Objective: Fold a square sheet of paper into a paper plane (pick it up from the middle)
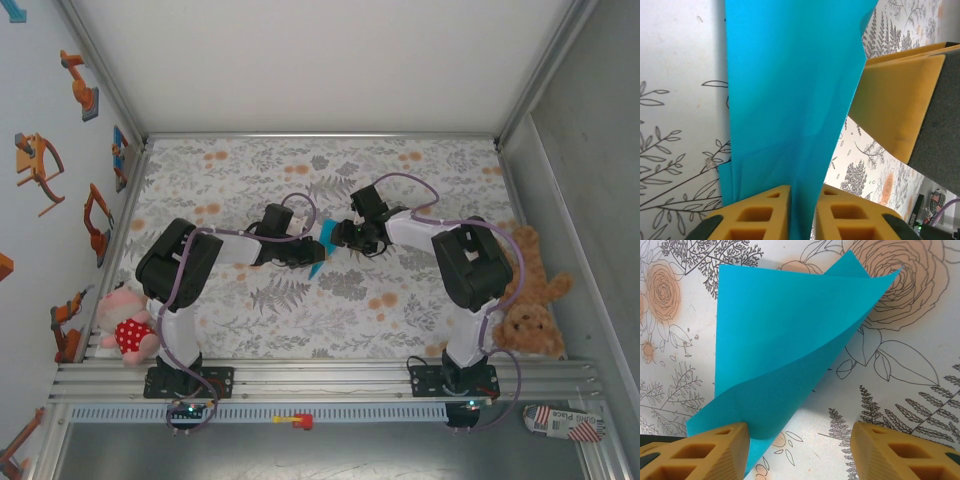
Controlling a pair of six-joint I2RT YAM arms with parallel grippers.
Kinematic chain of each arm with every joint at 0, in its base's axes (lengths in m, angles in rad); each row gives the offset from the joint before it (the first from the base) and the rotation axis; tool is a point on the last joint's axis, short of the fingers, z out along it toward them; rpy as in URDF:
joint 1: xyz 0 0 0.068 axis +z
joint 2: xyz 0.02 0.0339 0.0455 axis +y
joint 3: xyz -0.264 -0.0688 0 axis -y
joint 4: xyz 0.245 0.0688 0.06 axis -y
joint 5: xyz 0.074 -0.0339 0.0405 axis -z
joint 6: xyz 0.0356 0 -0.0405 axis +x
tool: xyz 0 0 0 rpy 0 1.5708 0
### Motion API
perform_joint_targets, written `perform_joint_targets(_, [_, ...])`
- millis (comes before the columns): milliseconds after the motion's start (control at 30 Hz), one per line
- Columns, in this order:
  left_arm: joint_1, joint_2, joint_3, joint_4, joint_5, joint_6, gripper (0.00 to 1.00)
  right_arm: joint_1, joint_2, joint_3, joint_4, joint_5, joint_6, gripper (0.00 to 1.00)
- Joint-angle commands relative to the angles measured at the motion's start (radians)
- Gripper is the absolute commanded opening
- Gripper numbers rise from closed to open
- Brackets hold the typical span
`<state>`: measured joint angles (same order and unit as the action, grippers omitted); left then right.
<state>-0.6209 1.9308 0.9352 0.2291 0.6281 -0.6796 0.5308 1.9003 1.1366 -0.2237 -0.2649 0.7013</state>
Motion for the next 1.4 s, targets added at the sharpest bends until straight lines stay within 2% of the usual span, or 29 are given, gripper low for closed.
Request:
perform_joint_targets(0, [0.001, -0.003, 0.024, -0.033, -0.012, 0.027, 0.16, 0.018, 0.018, -0.036, 0.038, 0.004, -0.036, 0.56])
perform_joint_targets(233, [0.007, 0.003, -0.007, 0.017, 0.000, 0.028, 0.12, 0.018, -0.098, -0.081, 0.084, -0.013, -0.125, 0.57])
perform_joint_targets(400, [0.018, 0.010, -0.040, 0.094, 0.027, 0.001, 0.10, 0.018, -0.078, -0.069, 0.119, -0.099, -0.164, 0.58])
perform_joint_targets(900, [0.026, 0.039, -0.073, 0.162, 0.050, -0.033, 0.09, 0.018, 0.037, 0.026, 0.079, -0.084, -0.181, 0.61])
perform_joint_targets(1367, [0.023, -0.043, -0.068, 0.113, 0.045, -0.039, 0.25, 0.018, 0.131, 0.066, -0.033, -0.030, -0.150, 0.59])
